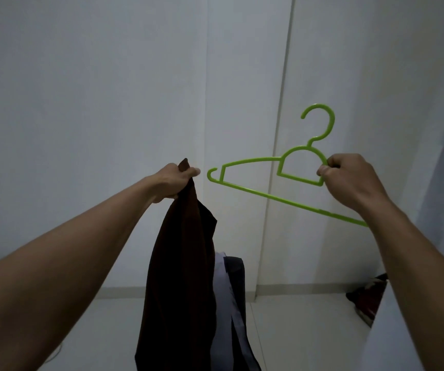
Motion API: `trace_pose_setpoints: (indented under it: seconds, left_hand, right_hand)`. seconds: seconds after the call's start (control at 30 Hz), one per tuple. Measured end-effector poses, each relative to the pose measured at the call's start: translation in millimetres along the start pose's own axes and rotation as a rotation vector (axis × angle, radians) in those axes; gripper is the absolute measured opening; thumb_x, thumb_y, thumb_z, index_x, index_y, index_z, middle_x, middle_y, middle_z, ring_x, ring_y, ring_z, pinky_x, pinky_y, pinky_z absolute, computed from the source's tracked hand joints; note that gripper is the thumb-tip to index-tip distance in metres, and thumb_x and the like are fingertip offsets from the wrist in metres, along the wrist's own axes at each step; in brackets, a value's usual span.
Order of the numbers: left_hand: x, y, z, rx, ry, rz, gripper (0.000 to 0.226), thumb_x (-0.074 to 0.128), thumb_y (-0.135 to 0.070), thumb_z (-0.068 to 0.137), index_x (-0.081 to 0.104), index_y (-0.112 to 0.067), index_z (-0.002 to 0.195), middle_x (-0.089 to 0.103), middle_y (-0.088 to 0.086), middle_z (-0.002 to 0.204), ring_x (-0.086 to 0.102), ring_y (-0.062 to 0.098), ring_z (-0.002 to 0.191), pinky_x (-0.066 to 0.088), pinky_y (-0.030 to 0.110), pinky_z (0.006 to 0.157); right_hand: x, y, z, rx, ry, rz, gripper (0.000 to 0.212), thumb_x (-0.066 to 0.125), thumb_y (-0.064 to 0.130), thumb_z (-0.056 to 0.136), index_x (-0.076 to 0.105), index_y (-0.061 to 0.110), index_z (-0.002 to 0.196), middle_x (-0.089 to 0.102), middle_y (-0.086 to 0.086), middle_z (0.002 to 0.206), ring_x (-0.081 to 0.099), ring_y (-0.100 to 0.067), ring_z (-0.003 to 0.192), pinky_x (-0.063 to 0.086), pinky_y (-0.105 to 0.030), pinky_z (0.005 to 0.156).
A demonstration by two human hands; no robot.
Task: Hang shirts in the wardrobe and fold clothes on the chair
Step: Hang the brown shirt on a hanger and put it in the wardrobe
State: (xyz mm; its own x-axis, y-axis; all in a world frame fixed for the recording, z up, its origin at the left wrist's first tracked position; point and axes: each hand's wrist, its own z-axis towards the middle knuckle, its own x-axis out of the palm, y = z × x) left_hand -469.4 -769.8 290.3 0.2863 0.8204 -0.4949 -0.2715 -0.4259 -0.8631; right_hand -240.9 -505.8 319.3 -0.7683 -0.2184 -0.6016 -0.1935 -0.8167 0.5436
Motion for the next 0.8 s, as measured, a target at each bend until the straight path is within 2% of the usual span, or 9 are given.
trace_pose_setpoints:
  seconds: [0.07, 0.17, 0.3, 0.4, 0.47, 0.6, 0.73, 0.8]
  left_hand:
    - [-1.6, -3.0, 2.4, -0.017, 0.043, 0.006, 0.034, 0.06, -0.031, 0.098, 0.061, 0.002, 0.106, 0.065, 0.014, 0.102, 0.067, 0.025, 0.094, 0.057, 0.031, 0.076]
    - [-1.3, -9.8, 2.6, -0.012, 0.096, -0.022, 0.023, 0.058, -0.016, 0.1, 0.063, 0.006, 0.109, 0.07, 0.02, 0.111, 0.071, 0.028, 0.101, 0.058, 0.035, 0.089]
    - [4.9, -19.5, 0.0, 0.049, 0.118, -0.009, 0.021, 0.054, -0.016, 0.102, 0.068, -0.005, 0.112, 0.073, 0.009, 0.107, 0.068, 0.02, 0.097, 0.055, 0.032, 0.082]
    - [11.5, -25.4, -1.7, 0.076, 0.124, 0.0, 0.021, 0.057, -0.022, 0.1, 0.073, -0.012, 0.108, 0.075, 0.001, 0.099, 0.066, 0.016, 0.092, 0.052, 0.032, 0.084]
    - [14.0, -29.0, -1.3, 0.08, 0.105, 0.015, 0.02, 0.059, -0.026, 0.099, 0.075, -0.015, 0.103, 0.073, -0.001, 0.092, 0.065, 0.014, 0.086, 0.051, 0.032, 0.08]
    - [15.6, -37.1, -0.9, 0.096, 0.081, 0.025, 0.021, 0.057, -0.029, 0.1, 0.074, -0.017, 0.105, 0.071, 0.001, 0.097, 0.062, 0.014, 0.087, 0.048, 0.031, 0.078]
    - [6.9, -45.7, -0.3, 0.12, 0.085, 0.047, 0.017, 0.06, -0.024, 0.1, 0.074, -0.016, 0.104, 0.073, -0.002, 0.094, 0.064, 0.011, 0.082, 0.051, 0.025, 0.073]
    - [-1.7, -45.5, 1.4, 0.1, 0.117, 0.008, 0.016, 0.064, -0.02, 0.098, 0.074, -0.012, 0.106, 0.077, 0.002, 0.1, 0.069, 0.01, 0.087, 0.054, 0.024, 0.074]
  right_hand:
    - [-3.3, -3.1, 6.6, -0.018, 0.005, 0.011, 0.025, 0.056, 0.021, 0.094, 0.07, 0.001, 0.089, 0.07, -0.016, 0.091, 0.062, -0.033, 0.086, 0.046, -0.037, 0.074]
    - [-11.3, -7.8, 15.5, -0.039, 0.056, 0.016, 0.021, 0.057, 0.021, 0.095, 0.071, 0.007, 0.087, 0.068, -0.01, 0.088, 0.06, -0.027, 0.083, 0.042, -0.034, 0.072]
    - [-7.9, -15.3, 24.5, -0.093, 0.125, 0.014, 0.019, 0.059, 0.022, 0.096, 0.071, 0.012, 0.085, 0.066, -0.005, 0.081, 0.059, -0.019, 0.077, 0.039, -0.03, 0.066]
    - [1.4, -16.4, 28.9, -0.127, 0.155, 0.024, 0.017, 0.058, 0.021, 0.096, 0.069, 0.017, 0.084, 0.064, 0.002, 0.08, 0.057, -0.012, 0.077, 0.036, -0.025, 0.061]
    - [8.2, -15.1, 30.0, -0.143, 0.173, 0.027, 0.017, 0.057, 0.021, 0.096, 0.069, 0.017, 0.084, 0.065, 0.001, 0.082, 0.06, -0.02, 0.08, 0.038, -0.028, 0.063]
    - [21.6, -8.6, 31.6, -0.165, 0.173, 0.045, 0.021, 0.05, 0.014, 0.097, 0.071, 0.013, 0.095, 0.069, -0.002, 0.098, 0.061, -0.024, 0.092, 0.044, -0.034, 0.079]
    - [13.5, -5.8, 42.5, -0.17, 0.111, -0.011, 0.019, 0.052, 0.018, 0.096, 0.07, 0.015, 0.093, 0.068, -0.008, 0.098, 0.06, -0.03, 0.094, 0.049, -0.039, 0.083]
    - [5.8, -4.7, 47.5, -0.164, 0.09, -0.048, 0.018, 0.052, 0.02, 0.096, 0.069, 0.015, 0.093, 0.067, -0.01, 0.097, 0.059, -0.033, 0.094, 0.05, -0.041, 0.085]
